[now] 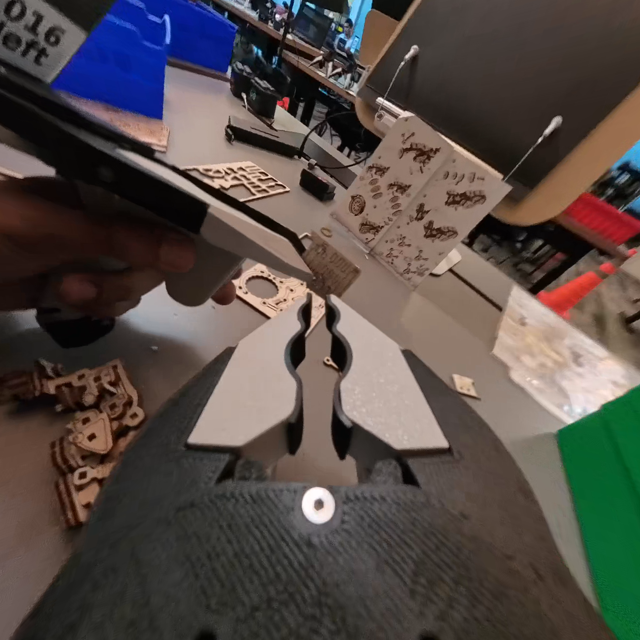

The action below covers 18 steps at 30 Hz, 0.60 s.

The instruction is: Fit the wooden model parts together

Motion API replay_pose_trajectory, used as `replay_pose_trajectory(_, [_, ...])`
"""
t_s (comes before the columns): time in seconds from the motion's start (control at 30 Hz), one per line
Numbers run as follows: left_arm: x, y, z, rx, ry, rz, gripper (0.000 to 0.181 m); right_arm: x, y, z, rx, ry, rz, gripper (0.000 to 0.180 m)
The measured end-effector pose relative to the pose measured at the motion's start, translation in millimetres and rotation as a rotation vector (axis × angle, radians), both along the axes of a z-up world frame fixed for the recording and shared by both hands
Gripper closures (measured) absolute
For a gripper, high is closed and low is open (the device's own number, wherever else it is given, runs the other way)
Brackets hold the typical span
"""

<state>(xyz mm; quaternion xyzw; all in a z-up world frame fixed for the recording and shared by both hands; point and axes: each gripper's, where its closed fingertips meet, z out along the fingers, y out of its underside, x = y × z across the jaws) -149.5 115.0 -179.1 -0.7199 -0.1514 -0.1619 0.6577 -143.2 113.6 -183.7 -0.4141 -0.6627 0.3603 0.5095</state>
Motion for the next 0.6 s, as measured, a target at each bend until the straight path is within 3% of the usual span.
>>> replay_pose_trajectory(0.2, [3.7,-0.4,6.0,0.039,0.047,0.015,0.18,-0.1,4.4,3.5,-0.248,0.006,-0.016,0.175])
replay_pose_trajectory(0.6, [13.0,-0.5,12.6,0.078,0.141,0.021,0.18,2.4,4.3,9.7,-0.421,0.017,0.008,0.169])
